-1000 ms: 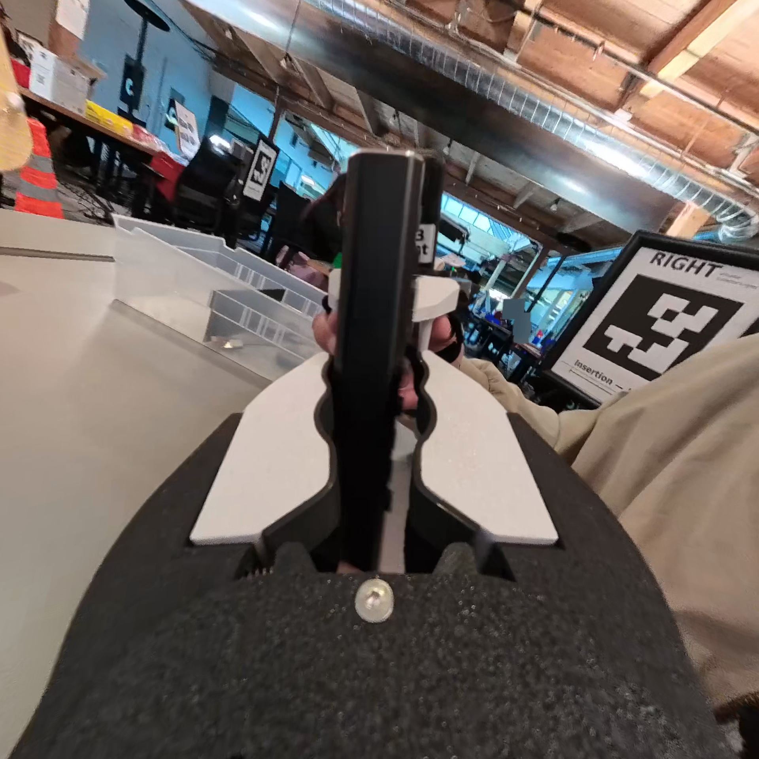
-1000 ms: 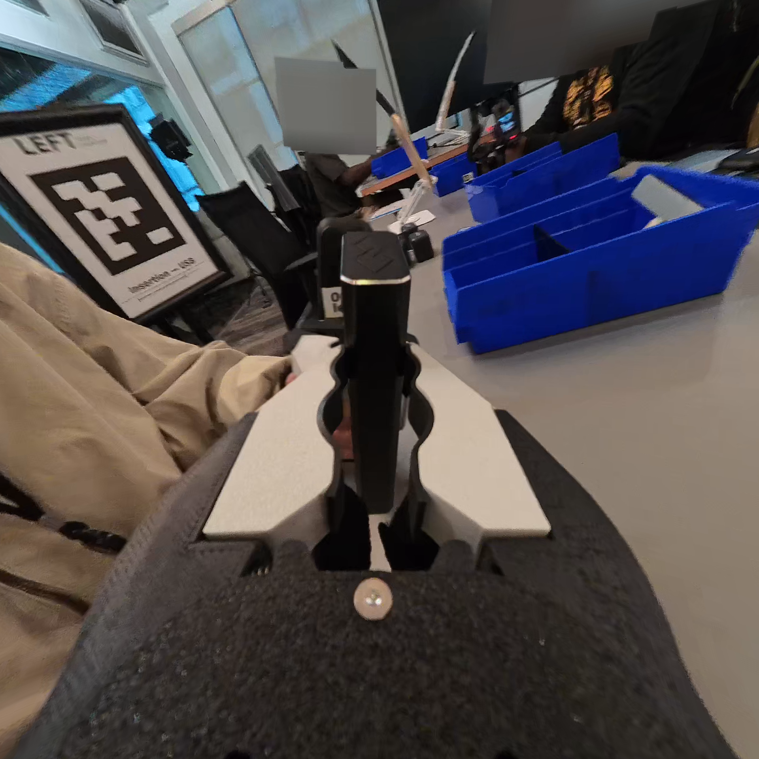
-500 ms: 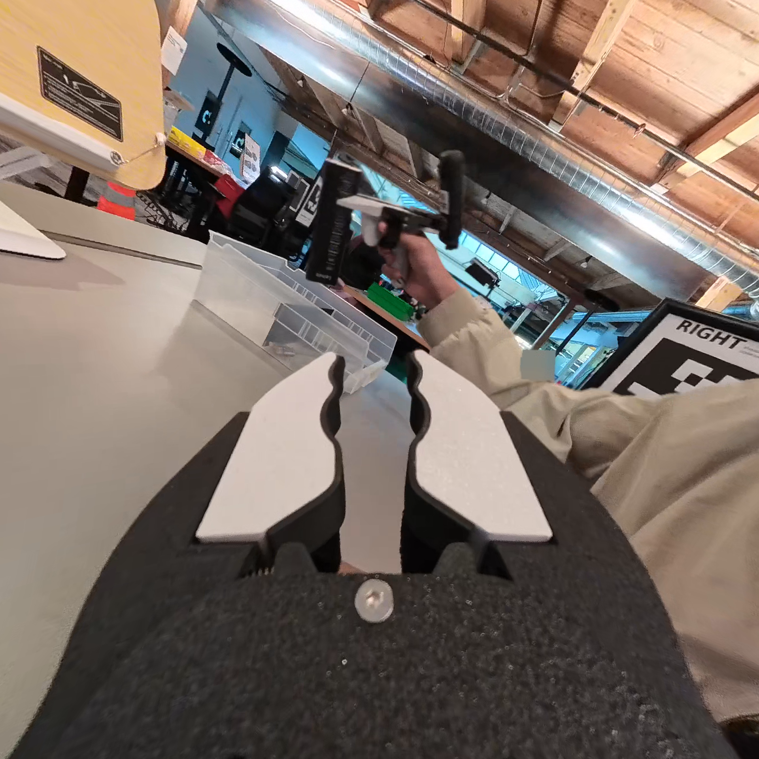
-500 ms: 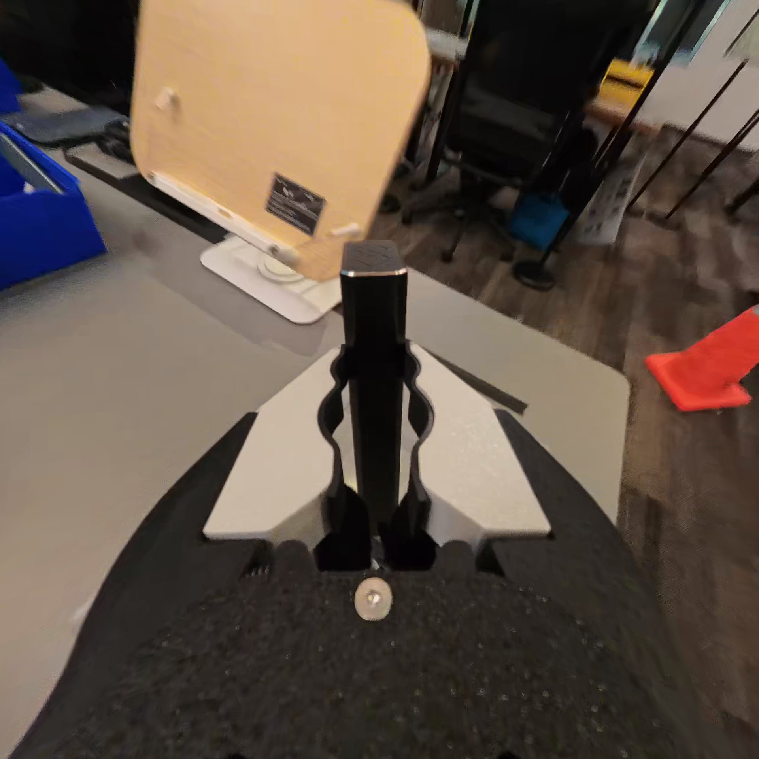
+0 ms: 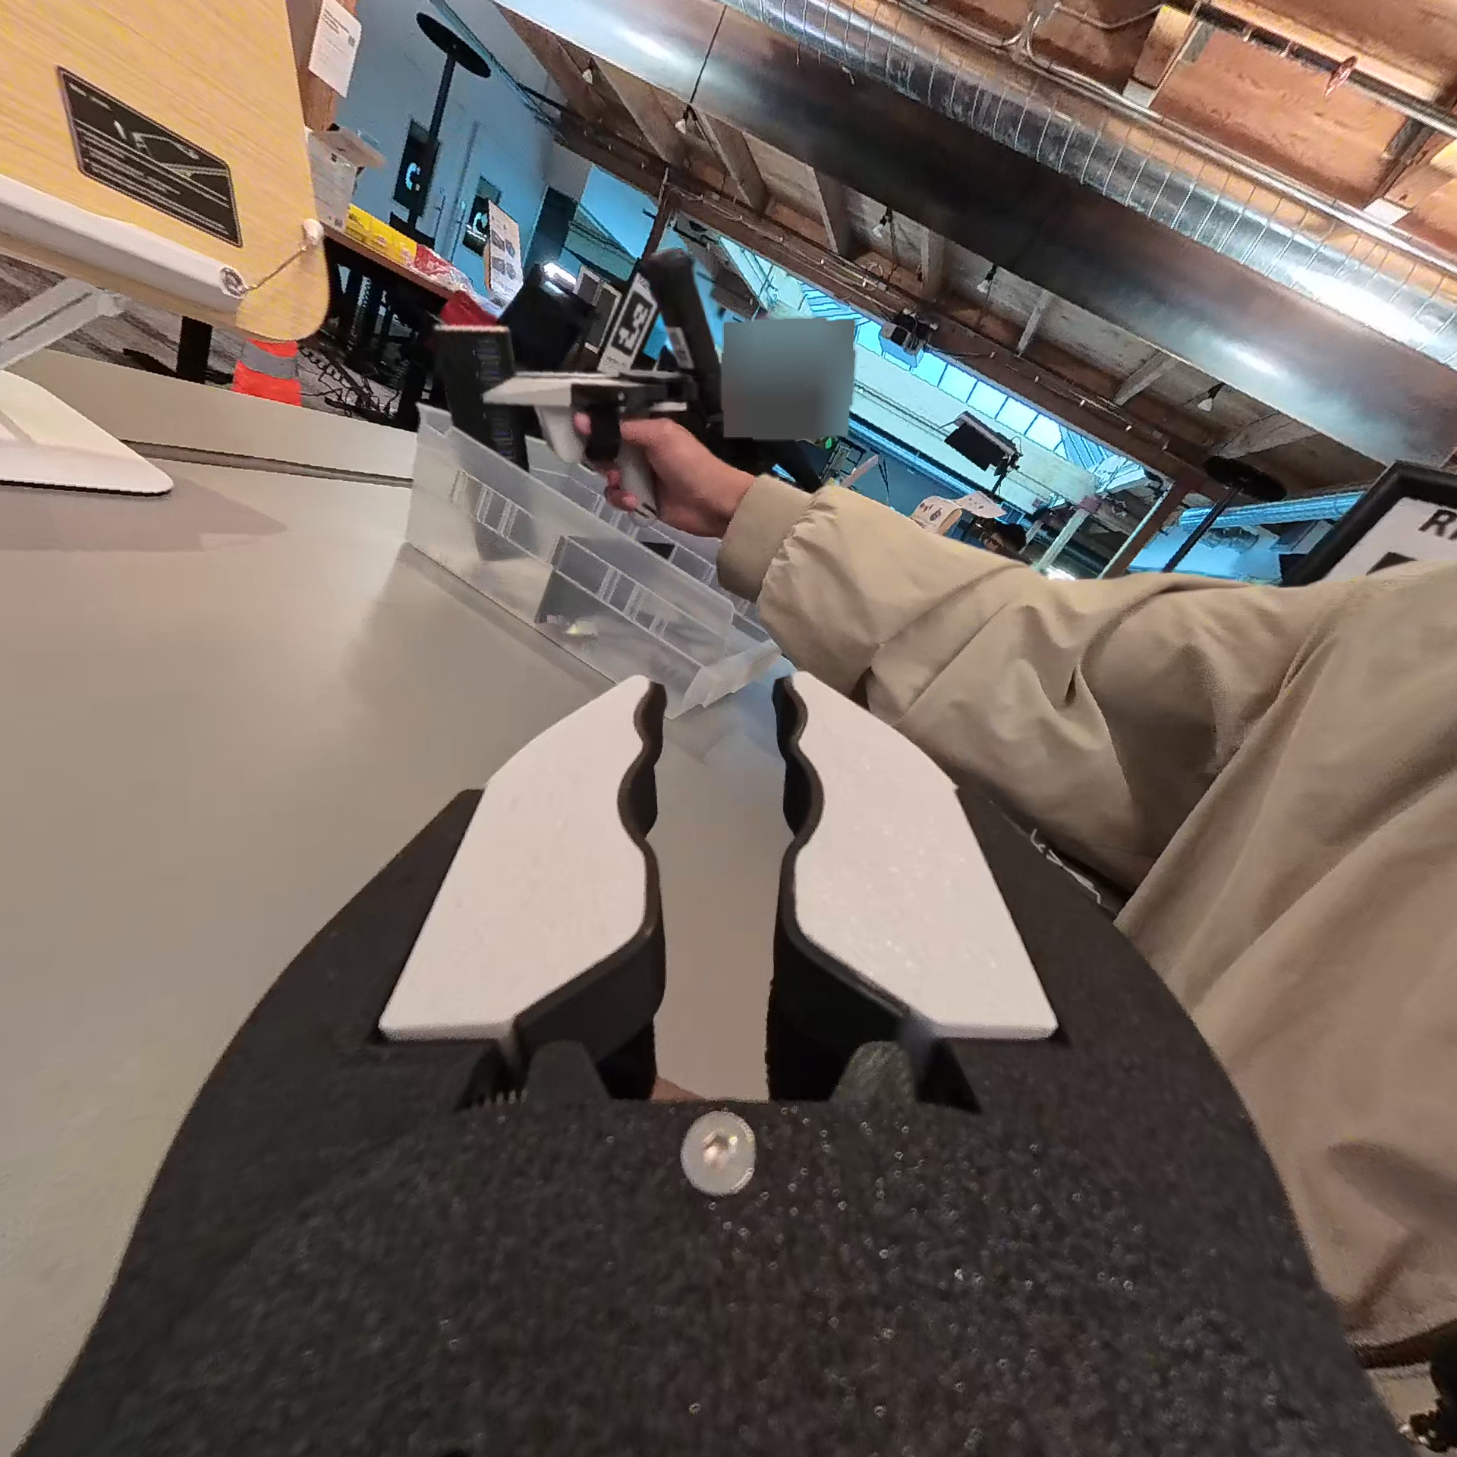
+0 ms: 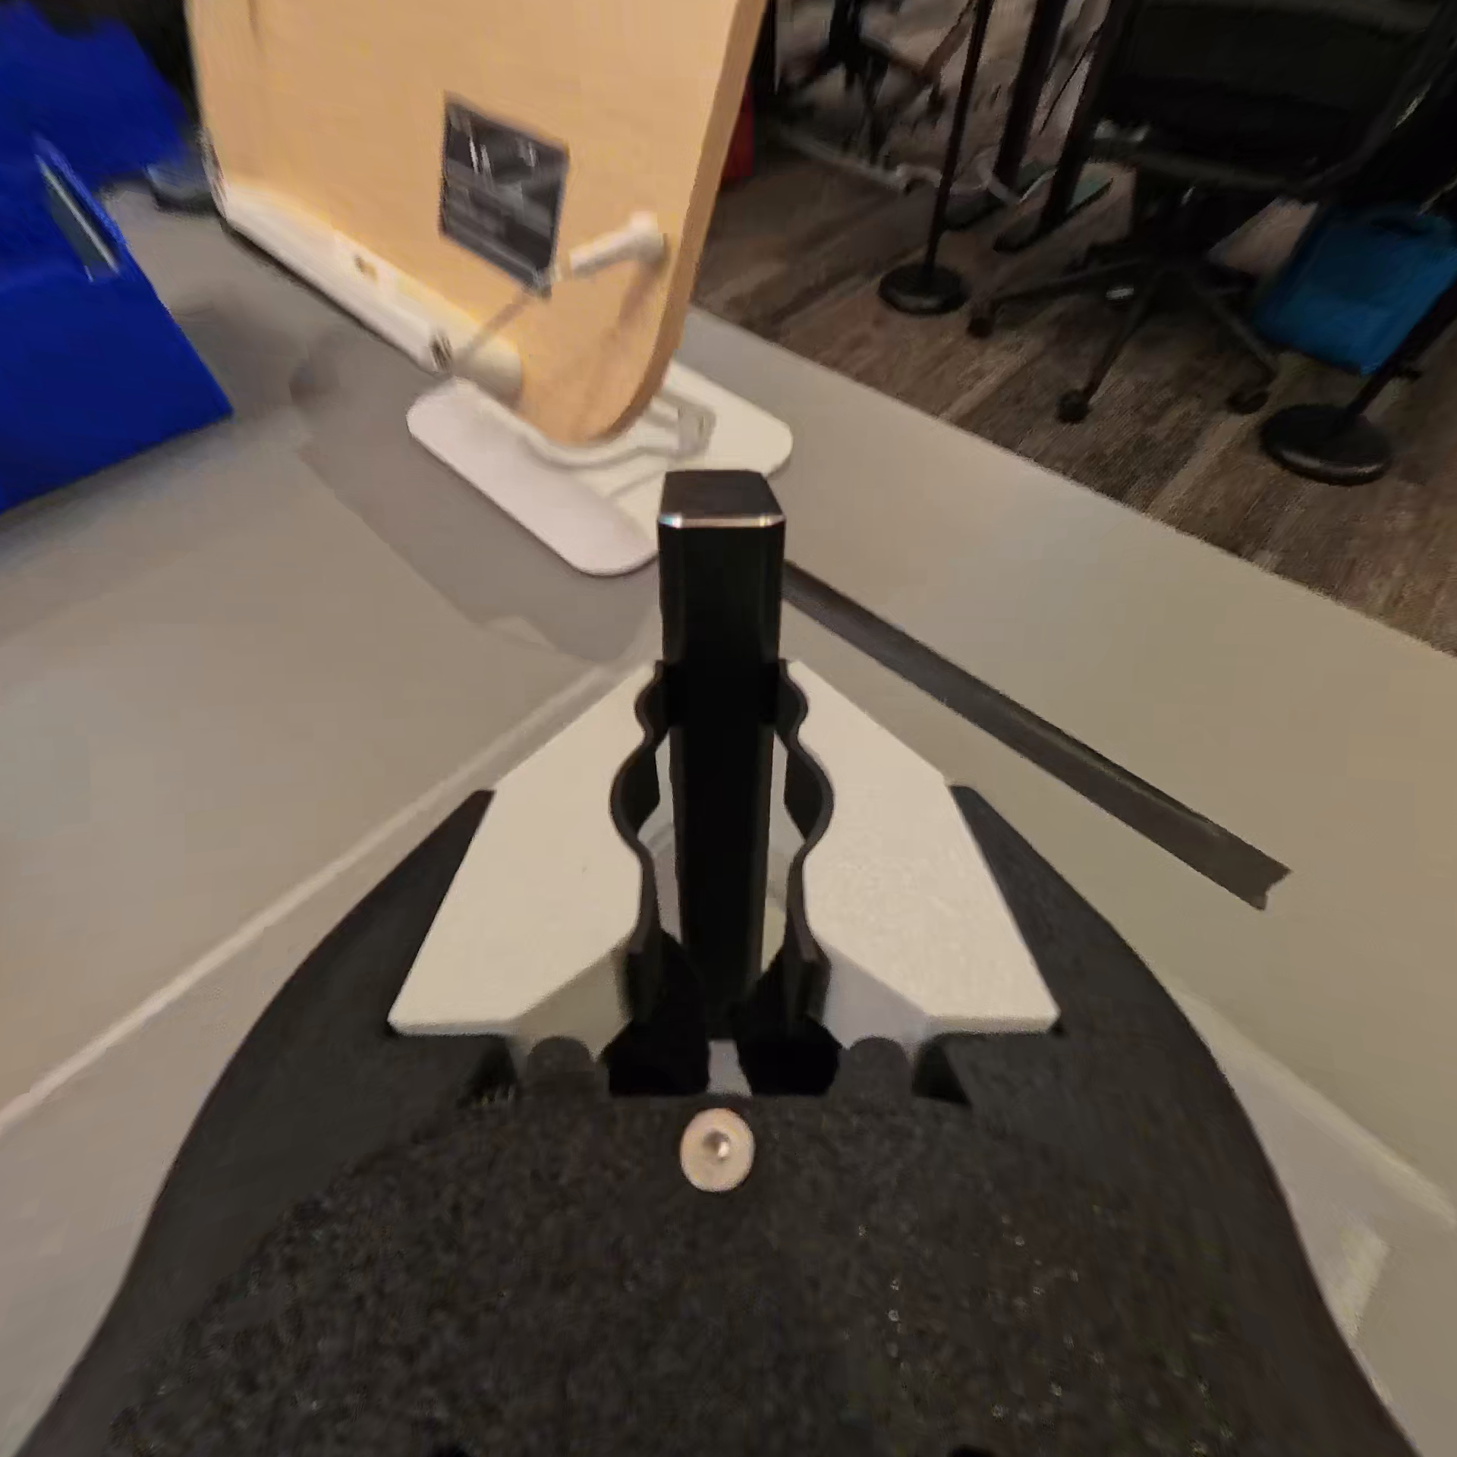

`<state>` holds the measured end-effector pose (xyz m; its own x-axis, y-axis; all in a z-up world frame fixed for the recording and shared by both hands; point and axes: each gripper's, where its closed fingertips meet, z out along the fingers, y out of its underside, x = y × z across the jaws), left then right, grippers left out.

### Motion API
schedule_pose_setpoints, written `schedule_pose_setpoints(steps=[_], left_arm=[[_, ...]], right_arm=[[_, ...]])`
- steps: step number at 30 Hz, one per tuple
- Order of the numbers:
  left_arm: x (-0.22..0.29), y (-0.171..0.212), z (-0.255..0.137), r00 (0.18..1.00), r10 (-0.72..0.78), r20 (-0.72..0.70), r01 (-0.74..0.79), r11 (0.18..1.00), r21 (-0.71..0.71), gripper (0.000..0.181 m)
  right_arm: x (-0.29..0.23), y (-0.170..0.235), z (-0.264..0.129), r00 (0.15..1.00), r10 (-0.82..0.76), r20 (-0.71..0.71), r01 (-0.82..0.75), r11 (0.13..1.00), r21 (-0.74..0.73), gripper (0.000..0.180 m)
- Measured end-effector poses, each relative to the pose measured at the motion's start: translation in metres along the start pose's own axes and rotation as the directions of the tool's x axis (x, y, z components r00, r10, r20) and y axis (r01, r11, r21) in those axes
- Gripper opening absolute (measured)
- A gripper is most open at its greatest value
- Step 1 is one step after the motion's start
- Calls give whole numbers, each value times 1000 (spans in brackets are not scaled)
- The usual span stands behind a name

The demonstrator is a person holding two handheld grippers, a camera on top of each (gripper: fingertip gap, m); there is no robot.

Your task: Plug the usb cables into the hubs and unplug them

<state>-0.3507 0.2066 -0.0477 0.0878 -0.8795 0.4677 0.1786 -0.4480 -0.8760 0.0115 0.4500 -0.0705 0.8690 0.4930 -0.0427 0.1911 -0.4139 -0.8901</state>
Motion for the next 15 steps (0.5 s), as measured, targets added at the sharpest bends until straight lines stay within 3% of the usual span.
schedule_pose_setpoints(steps=[3,6,10,15], left_arm=[[-3,0,-3,1000,18,21,-18,1000,-7,27],[-5,2,-4,999,30,29,-30,999,-15,27],[-2,5,0,1000,20,12,-20,999,-29,27],[1,10,6,999,40,2,-40,998,-56,27]], right_arm=[[-1,3,-5,997,-68,24,69,995,-67,25],[5,17,-17,979,-202,4,198,950,-242,26],[25,36,-41,910,-412,-49,336,802,-494,26],[20,69,-35,893,-445,69,370,639,-675,26]])
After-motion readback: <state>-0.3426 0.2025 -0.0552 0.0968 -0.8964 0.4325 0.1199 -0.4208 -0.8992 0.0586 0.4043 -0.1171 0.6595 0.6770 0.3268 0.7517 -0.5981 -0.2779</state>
